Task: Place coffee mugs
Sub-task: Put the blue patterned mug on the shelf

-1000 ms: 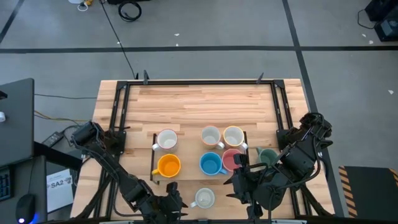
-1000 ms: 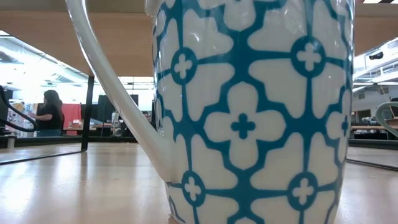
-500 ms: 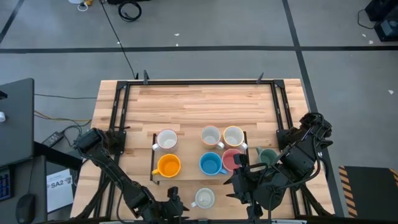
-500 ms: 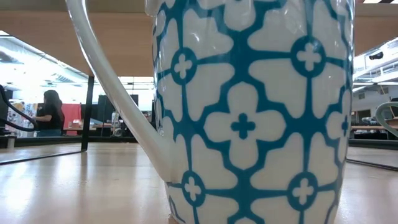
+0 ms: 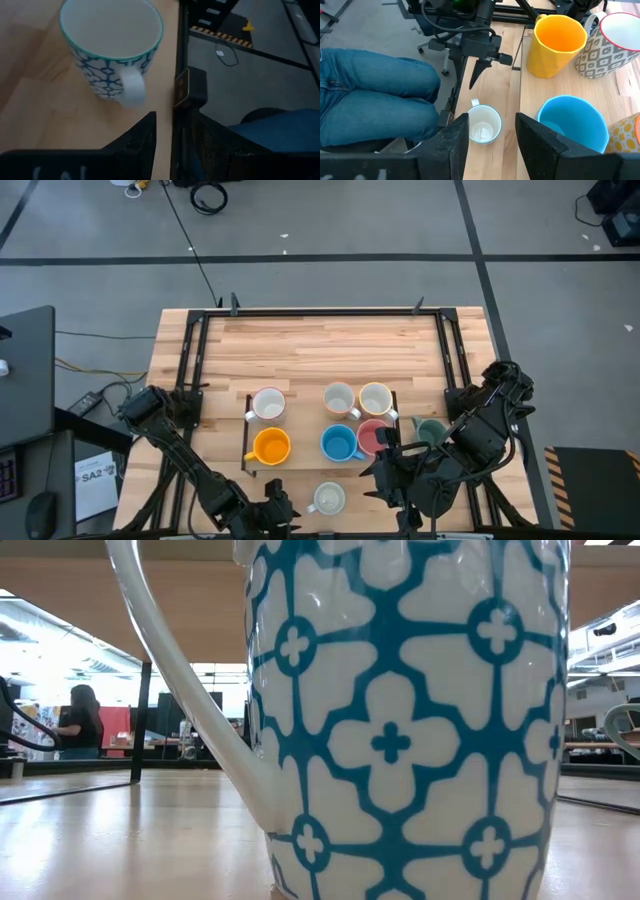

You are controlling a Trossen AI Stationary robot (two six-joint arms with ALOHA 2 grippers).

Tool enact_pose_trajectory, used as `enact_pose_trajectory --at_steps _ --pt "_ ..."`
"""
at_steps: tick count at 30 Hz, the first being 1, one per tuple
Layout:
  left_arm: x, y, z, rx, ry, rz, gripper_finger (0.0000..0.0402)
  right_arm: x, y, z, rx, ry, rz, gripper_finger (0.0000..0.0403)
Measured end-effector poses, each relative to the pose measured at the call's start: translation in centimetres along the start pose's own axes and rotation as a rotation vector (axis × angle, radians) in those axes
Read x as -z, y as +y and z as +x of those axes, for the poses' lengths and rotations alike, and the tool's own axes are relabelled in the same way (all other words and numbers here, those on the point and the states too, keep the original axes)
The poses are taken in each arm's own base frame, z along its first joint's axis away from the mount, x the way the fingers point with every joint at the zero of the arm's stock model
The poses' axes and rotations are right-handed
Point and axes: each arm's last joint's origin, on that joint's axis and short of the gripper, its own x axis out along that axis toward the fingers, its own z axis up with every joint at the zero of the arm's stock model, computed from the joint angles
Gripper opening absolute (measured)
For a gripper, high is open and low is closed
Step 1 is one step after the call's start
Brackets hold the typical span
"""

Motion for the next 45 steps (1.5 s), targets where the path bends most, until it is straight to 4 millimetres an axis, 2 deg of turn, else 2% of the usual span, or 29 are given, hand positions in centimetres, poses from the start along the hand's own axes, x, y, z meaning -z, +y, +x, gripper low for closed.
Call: enact_pose_trajectory --at_steps 13,22,25,34,45 --pt "-0.5 0.3 0.3 0.004 -0.006 0.01 0.013 0.0 0.0 0.0 0.0 0.001 0.0 0.0166" --pt "-1.2 1.1 0.9 -0.015 0.007 -0.114 0.0132 0.0 0.0 0.0 0.0 0.0 0.0 0.0166" --pt "-1.3 1.2 1.0 -0.01 0.016 -0.118 0.0145 0.0 0.0 0.0 0.0 0.0 0.0 0.0166" --pt "-1.2 1.5 1.1 -0.034 0.037 -0.103 0.022 0.0 0.0 0.0 0.0 0.0 0.0 0.0166" --pt "-1.8 2.2 1.5 -0.055 0.035 -0.115 0.0227 0.0 0.0 0.0 0.0 0.001 0.0 0.0166"
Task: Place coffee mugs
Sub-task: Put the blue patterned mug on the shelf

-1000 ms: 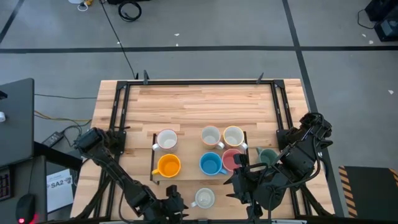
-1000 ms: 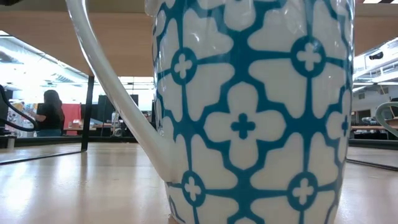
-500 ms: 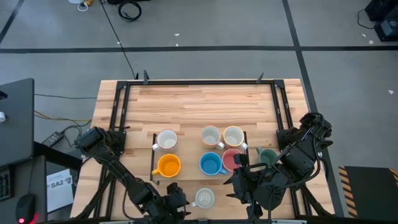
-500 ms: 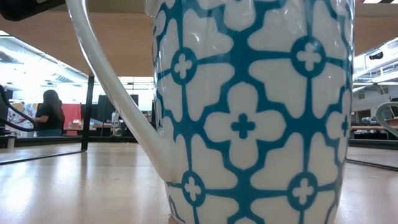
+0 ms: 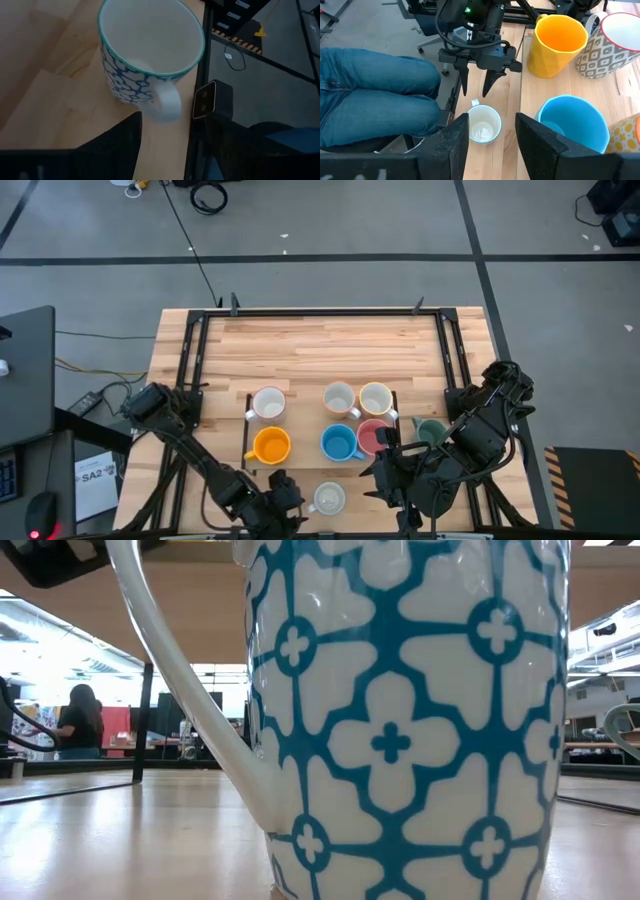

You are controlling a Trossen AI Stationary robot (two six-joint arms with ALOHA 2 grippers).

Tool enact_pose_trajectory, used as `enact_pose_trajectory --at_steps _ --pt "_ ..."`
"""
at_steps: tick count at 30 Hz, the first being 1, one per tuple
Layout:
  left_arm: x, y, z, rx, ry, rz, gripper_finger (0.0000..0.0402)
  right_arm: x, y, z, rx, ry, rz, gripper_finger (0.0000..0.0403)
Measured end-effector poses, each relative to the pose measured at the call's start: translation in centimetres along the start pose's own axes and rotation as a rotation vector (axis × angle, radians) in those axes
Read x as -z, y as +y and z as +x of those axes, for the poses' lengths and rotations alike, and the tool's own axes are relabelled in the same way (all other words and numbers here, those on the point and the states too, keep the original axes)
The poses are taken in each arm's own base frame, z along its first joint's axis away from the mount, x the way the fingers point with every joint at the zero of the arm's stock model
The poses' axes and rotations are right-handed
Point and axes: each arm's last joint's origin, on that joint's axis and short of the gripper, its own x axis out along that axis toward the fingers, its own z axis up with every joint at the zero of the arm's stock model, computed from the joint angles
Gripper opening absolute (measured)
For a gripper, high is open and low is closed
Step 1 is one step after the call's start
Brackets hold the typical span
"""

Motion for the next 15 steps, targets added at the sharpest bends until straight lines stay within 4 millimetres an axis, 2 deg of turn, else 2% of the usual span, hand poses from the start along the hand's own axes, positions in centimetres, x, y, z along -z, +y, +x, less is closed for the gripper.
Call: enact_pose_trajectory --at_steps 15 --pt "-0.8 0.73 0.51 -0.028 -0.007 -0.012 0.0227 0.0 0.0 0.0 0.0 0.0 0.0 0.0166"
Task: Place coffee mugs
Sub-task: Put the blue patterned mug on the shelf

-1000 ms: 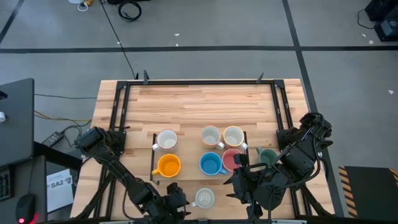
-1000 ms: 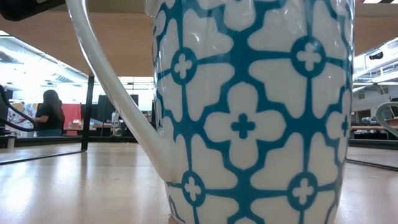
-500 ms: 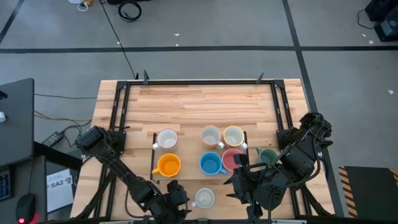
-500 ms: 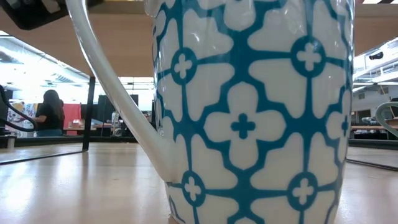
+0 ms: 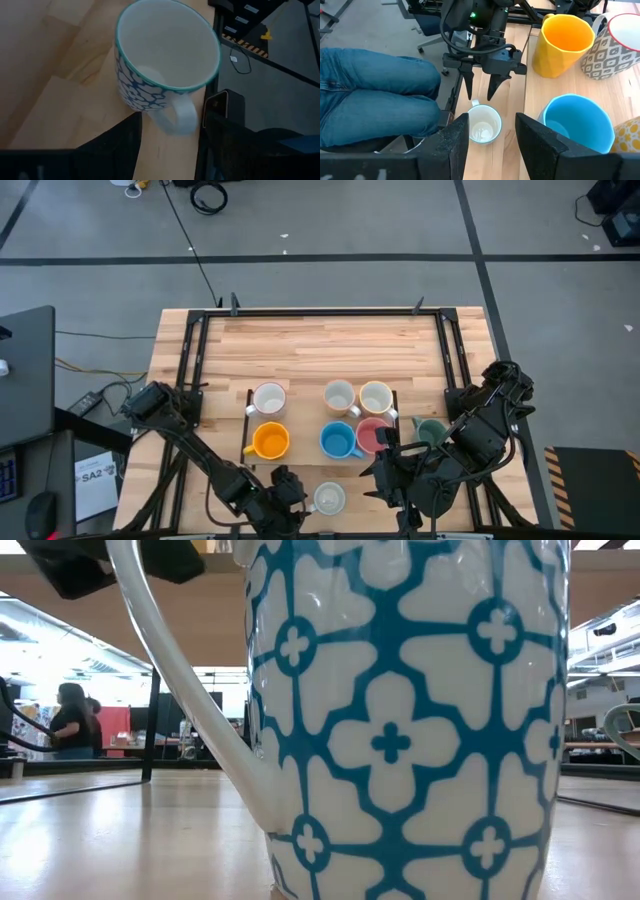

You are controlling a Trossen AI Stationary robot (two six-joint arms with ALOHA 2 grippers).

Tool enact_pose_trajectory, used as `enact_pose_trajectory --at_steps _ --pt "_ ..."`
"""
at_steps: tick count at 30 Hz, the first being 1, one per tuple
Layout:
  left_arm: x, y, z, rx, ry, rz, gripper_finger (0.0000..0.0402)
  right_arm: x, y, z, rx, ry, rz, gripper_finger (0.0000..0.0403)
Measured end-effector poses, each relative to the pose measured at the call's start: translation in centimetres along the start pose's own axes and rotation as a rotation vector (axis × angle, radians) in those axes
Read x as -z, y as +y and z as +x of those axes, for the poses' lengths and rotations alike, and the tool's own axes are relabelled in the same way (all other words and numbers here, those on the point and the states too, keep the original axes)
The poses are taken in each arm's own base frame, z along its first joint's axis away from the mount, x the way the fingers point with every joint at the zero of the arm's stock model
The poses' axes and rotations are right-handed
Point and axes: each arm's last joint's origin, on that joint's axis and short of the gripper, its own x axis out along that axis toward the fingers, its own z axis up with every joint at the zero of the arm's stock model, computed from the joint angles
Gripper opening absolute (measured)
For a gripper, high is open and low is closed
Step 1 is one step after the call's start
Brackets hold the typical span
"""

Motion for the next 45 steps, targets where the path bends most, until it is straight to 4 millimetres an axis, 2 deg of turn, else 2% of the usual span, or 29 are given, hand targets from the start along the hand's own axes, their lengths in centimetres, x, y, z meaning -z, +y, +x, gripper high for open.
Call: enact_pose_trajectory --at_steps 7,25,36,45 --pt "-0.2 0.0 0.1 0.012 -0.008 -0.01 0.0227 0.0 0.0 0.0 0.0 0.0 0.0 0.0166" --pt "0.6 -0.4 0.7 0.034 0.003 0.017 0.0227 0.0 0.0 0.0 0.0 0.0 0.0 0.0166" --pt "1.5 -0.5 2.4 0.048 -0.003 0.007 0.0226 0.0 0.0 0.0 0.0 0.001 0.0 0.0166" --pt "1.5 -0.4 2.4 0.04 -0.008 0.009 0.0179 0.0 0.0 0.0 0.001 0.002 -0.001 0.0166"
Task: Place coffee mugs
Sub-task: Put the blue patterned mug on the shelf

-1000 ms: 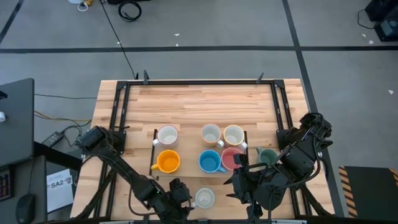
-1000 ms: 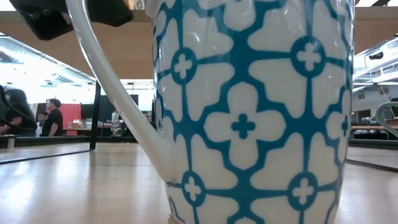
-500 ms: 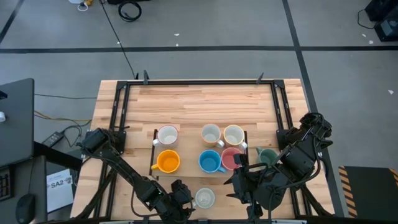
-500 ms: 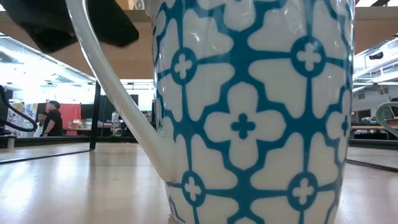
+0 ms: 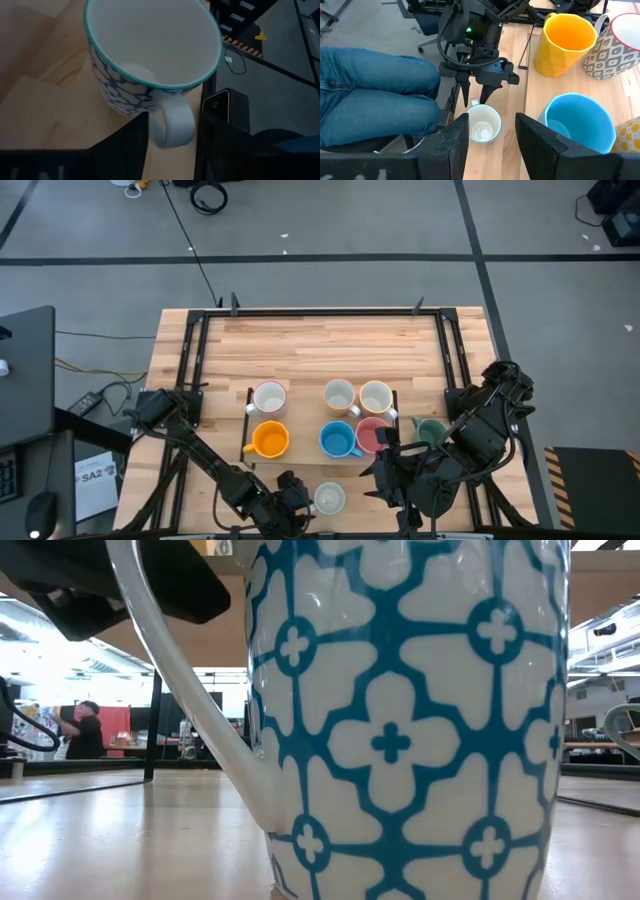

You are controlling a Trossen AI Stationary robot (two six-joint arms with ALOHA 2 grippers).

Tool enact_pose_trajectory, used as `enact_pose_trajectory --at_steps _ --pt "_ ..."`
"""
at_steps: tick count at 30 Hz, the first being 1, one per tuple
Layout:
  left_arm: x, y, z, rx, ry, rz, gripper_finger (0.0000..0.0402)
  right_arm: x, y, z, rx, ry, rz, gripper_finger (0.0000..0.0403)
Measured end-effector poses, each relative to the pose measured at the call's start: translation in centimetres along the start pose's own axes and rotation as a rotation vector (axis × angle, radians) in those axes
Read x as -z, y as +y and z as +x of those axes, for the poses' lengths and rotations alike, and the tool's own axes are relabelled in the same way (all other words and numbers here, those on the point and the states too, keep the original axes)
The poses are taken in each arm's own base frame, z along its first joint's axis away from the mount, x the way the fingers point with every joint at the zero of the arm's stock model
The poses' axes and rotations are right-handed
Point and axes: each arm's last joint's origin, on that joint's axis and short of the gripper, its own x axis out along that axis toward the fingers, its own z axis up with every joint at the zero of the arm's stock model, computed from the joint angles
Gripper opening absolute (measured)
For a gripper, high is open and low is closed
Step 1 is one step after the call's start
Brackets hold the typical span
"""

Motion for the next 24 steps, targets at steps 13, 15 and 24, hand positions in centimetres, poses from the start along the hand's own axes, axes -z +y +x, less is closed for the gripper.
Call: enact_pose_trajectory --at_steps 13,15,24 --pt "0.13 0.18 0.0 -0.018 0.013 0.003 0.0122 0.01 0.0 0.0 0.0 0.001 -0.001 0.0166" --pt "0.17 0.24 0.0 -0.023 0.016 0.006 0.0118 0.01 0.0 0.0 0.0 0.001 -0.001 0.0166" --pt "0.27 0.24 -0.04 -0.01 0.046 -0.01 0.0117 0.01 0.01 0.0 0.0 0.001 -0.001 0.0166"
